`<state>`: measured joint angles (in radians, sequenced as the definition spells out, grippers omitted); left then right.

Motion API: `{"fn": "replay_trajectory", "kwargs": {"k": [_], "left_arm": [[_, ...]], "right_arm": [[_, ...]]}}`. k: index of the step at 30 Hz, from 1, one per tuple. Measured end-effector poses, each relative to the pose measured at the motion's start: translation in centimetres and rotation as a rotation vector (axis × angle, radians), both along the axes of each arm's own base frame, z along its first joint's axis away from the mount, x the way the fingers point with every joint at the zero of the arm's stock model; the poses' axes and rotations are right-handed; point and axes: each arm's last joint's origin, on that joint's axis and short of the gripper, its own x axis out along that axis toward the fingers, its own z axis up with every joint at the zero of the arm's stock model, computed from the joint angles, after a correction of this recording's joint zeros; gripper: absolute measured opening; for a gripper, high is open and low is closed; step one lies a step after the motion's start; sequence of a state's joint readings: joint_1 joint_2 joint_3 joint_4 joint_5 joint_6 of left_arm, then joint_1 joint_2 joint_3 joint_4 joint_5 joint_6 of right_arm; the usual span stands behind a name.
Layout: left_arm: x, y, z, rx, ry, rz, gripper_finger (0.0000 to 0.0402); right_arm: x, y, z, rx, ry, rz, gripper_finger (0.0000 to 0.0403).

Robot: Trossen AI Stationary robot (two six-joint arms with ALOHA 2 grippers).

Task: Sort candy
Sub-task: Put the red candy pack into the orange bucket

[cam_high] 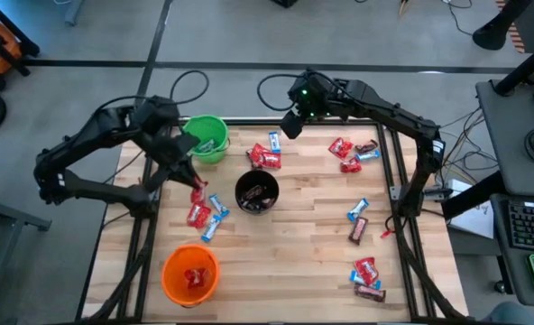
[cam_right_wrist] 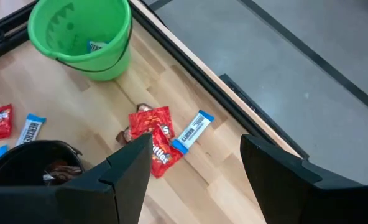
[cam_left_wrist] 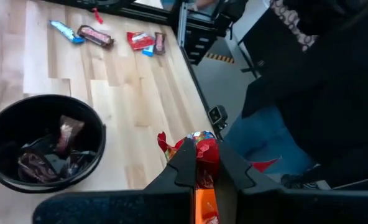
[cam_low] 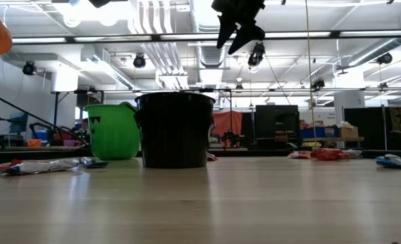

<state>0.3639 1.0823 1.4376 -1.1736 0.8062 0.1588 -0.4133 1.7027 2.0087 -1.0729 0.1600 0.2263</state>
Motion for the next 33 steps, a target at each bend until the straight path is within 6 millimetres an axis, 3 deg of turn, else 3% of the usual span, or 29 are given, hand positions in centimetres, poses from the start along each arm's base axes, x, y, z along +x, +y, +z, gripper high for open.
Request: {"fn": "replay_trajectory", "kwargs": {"k": [18, 29, 33], "left_arm": [[-0.5, -6.4, 0.2, 0.023, 0.102, -0.125, 0.0], [-0.1, -8.9, -4.2, -0.061, 0.271, -0.165, 0.0], [-0.3, -9.7, -4.4, -0.106, 0.227, -0.185, 0.0]], "right_arm": [[-0.1, 0.3, -0.2, 0.055, -0.002, -0.05, 0.0237], [-0.1, 0.3, -0.2, 0.056, -0.004, -0.052, 0.0237], [-0.1, 0.3, -0.2, 0.06, -0.007, -0.058, 0.0237]]}}
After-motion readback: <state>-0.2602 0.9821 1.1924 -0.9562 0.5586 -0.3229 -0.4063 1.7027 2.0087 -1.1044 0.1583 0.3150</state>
